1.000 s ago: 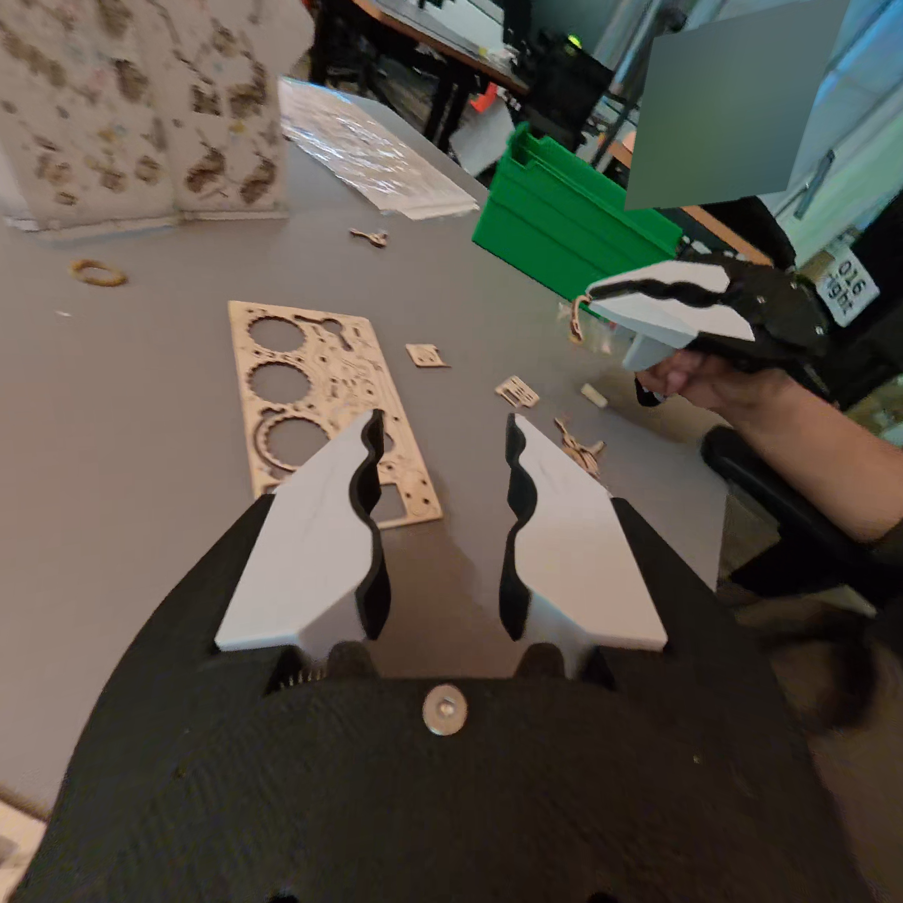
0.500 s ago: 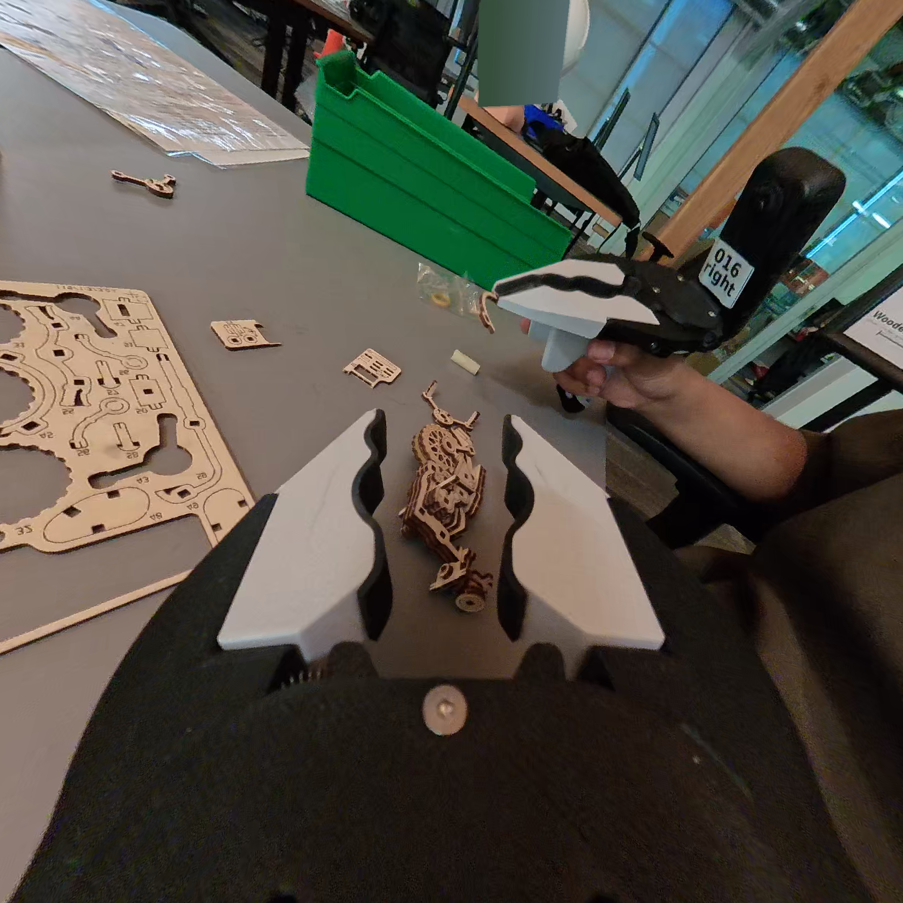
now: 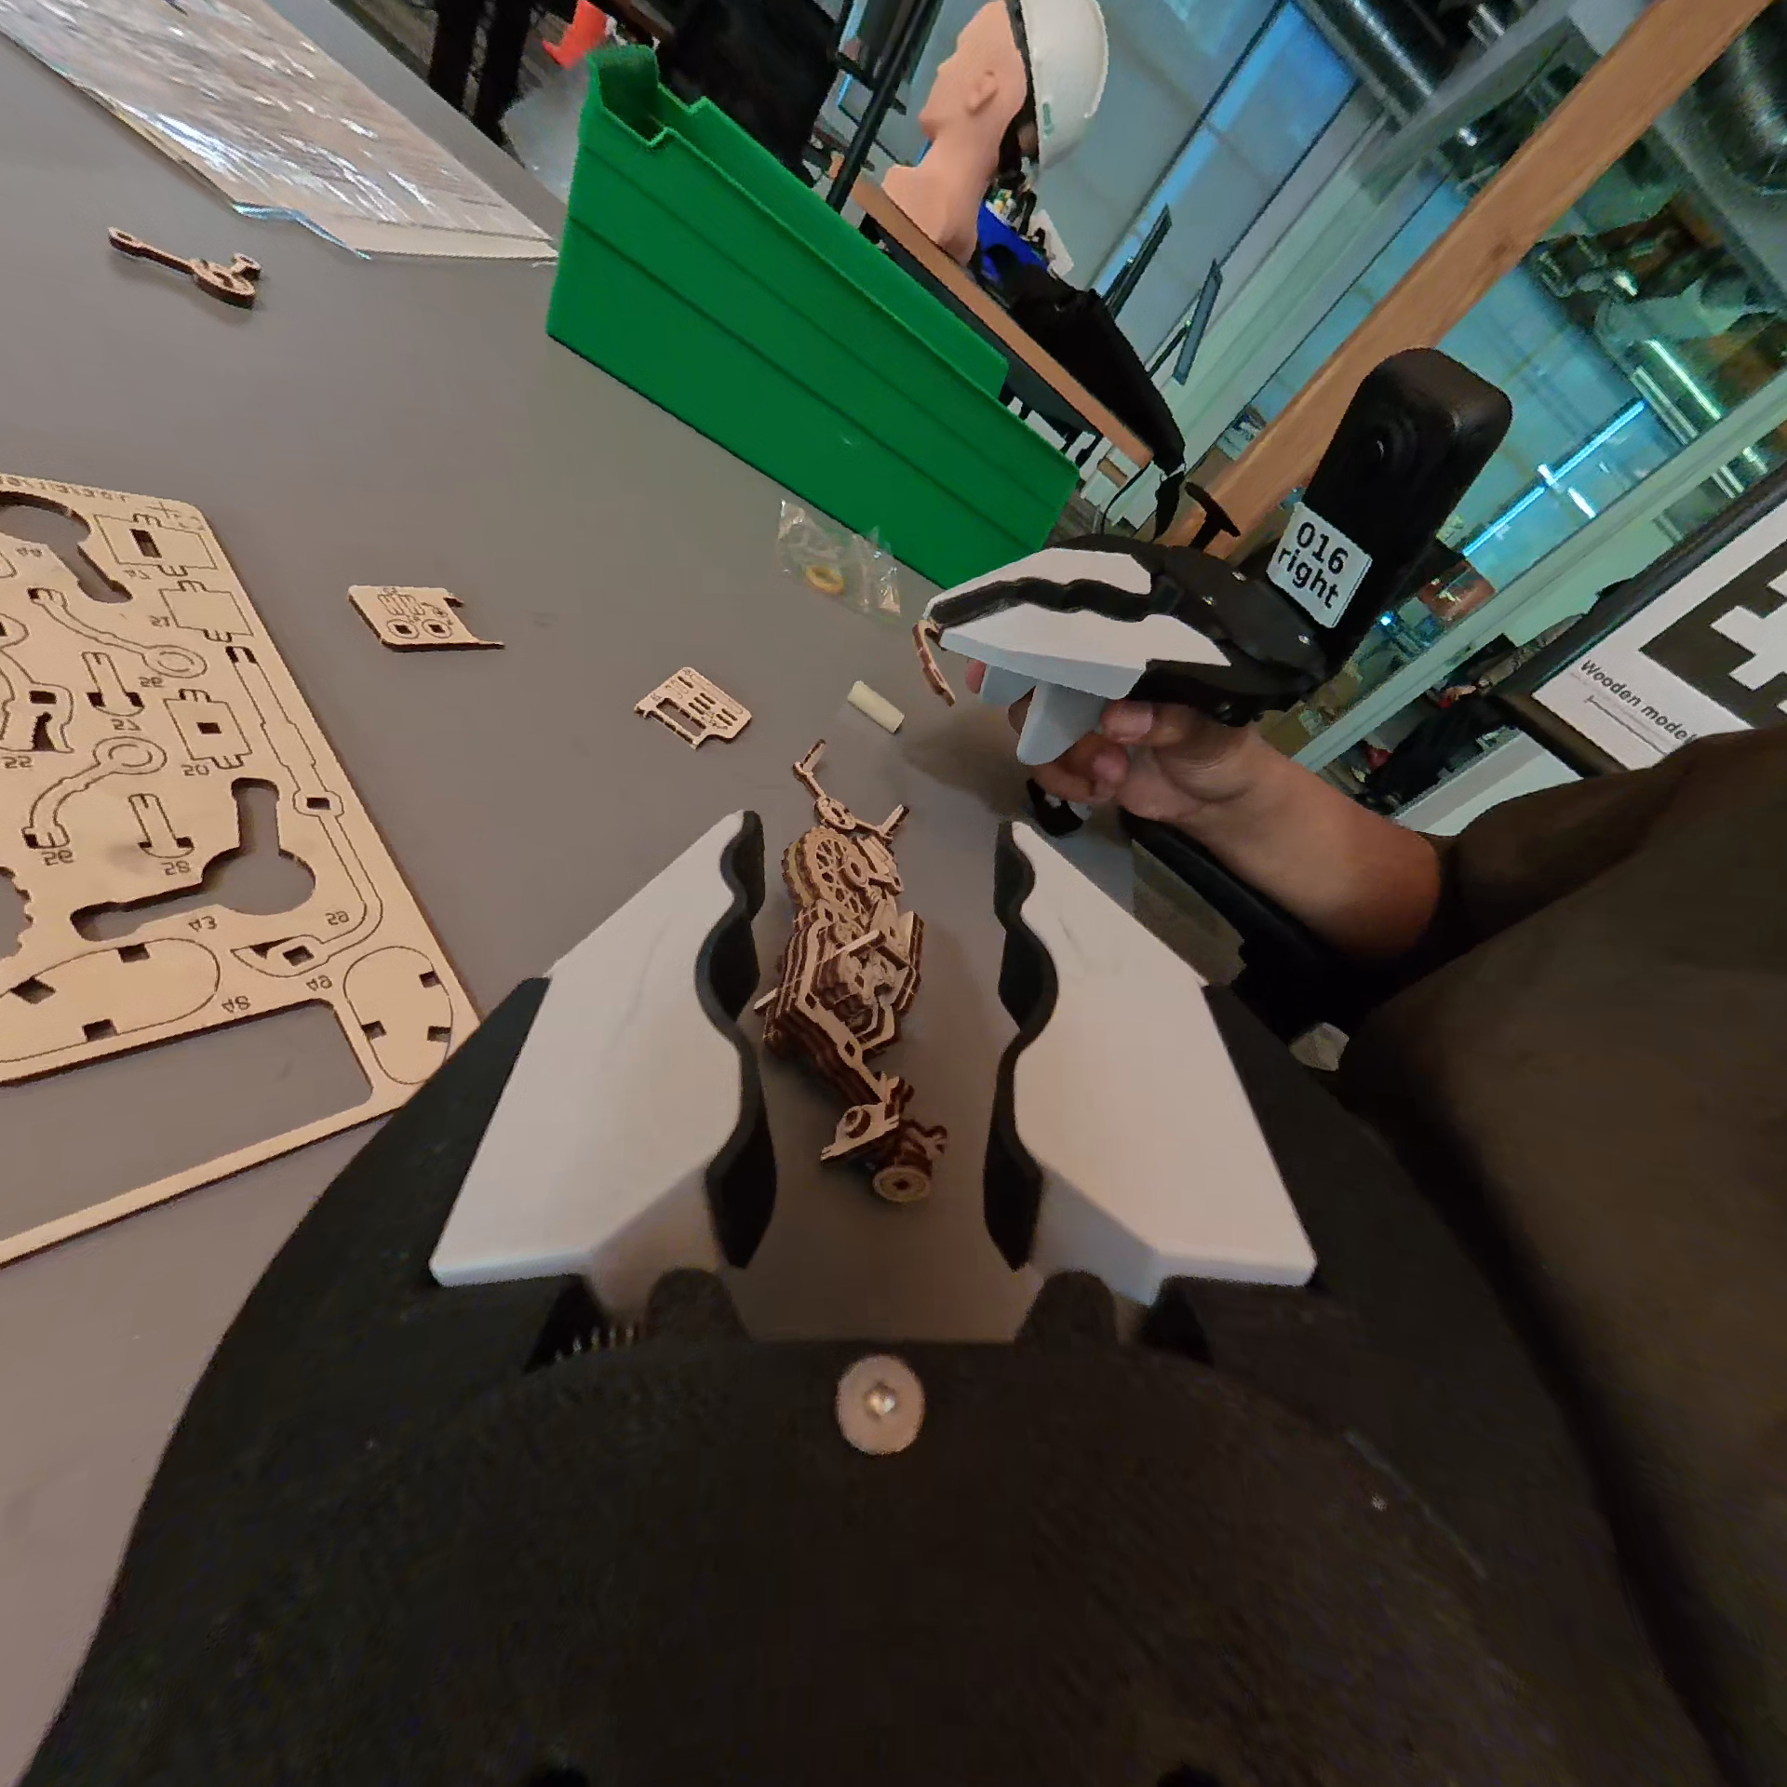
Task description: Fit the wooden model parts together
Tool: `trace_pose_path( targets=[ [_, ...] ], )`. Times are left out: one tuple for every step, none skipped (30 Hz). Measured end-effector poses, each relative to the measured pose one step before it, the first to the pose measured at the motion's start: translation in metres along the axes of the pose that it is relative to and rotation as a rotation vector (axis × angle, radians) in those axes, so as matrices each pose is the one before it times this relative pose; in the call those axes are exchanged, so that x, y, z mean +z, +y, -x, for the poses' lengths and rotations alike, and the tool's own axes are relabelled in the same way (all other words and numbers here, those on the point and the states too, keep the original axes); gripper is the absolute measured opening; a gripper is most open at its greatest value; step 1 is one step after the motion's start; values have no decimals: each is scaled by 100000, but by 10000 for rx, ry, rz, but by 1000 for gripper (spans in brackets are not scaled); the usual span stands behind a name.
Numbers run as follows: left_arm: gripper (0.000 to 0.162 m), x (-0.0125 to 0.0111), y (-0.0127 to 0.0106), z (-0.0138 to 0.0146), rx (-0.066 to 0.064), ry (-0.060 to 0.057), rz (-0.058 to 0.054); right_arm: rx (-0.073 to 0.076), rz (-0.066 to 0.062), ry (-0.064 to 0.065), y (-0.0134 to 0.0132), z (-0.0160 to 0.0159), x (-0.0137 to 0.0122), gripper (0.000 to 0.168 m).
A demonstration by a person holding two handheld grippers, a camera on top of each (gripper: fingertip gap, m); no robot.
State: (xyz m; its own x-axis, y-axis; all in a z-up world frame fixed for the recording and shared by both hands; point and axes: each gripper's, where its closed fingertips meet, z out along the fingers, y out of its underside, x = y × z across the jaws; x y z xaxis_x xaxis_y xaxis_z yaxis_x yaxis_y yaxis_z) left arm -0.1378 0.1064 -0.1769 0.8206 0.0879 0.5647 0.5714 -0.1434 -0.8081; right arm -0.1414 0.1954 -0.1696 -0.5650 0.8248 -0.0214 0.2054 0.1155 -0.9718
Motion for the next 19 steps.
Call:
trace_pose_path(
  targets=[
    [45, 9, 8, -79, -69, 71, -2, 47, -24, -31, -26, -17, -23, 5],
    [45, -4, -17, -81, -92, 74, -14, 38, -21, -20, -32, -16, -24, 5],
    [45, -18, -42, -71, -99, 75, -35, 29, -17, -19, -17, -10, -27, 5],
    [45, -15, -56, -77, -104, 83, -40, 21, -12, -19, -14, -6, -11, 5],
    [45, -30, -40, -54, -117, 80, -31, 23, -5, -14, -7, -9, -3, 5],
    [45, -24, -40, -35, -125, 77, -26, 26, 0, -19, -3, -6, 2, 5],
    [45, -26, -38, -30, -128, 82, -24, 32, 4, -21, 10, -19, 11, 5],
    [45, -40, -46, -83, -128, 115, -23, 42, 8, -20, 13, -18, 16, 6],
    [45, -46, -67, -220, -126, 204, -36, 53, 12, -17, 18, -37, 9, 6],
    [45, -35, -70, -260, -153, 232, -41, 64, 20, -18, 22, -53, 22, 6],
    [44, -31, -83, -164, -174, 172, -49, 72, 24, -30, 24, -37, 27, 6],
    [44, -36, -119, -121, -151, 132, -74, 78, 16, -31, 25, -56, 16, 5],
    [44, -49, -116, -87, -120, 102, -70, 80, 1, -19, -2, -59, 9, 5],
    [44, -50, -61, -23, -96, 57, -39, 77, -14, -8, -26, -75, -18, 5],
    [44, -27, -9, 62, -64, -7, 2, 72, -21, -16, -22, -58, -27, 5],
    [44, -8, 45, 102, 15, -70, 38, 65, -20, -34, -31, -35, -30, 5],
    [44, 16, 79, 81, 126, -89, 67, 68, -14, -10, -20, -63, -5, 5],
    [44, 38, 126, 45, 200, -106, 96, 73, -11, -1, -16, -80, -13, 5],
    [44, 69, 186, 54, 227, -124, 124, 83, -10, -17, -18, -64, -12, 5]
  ],
)
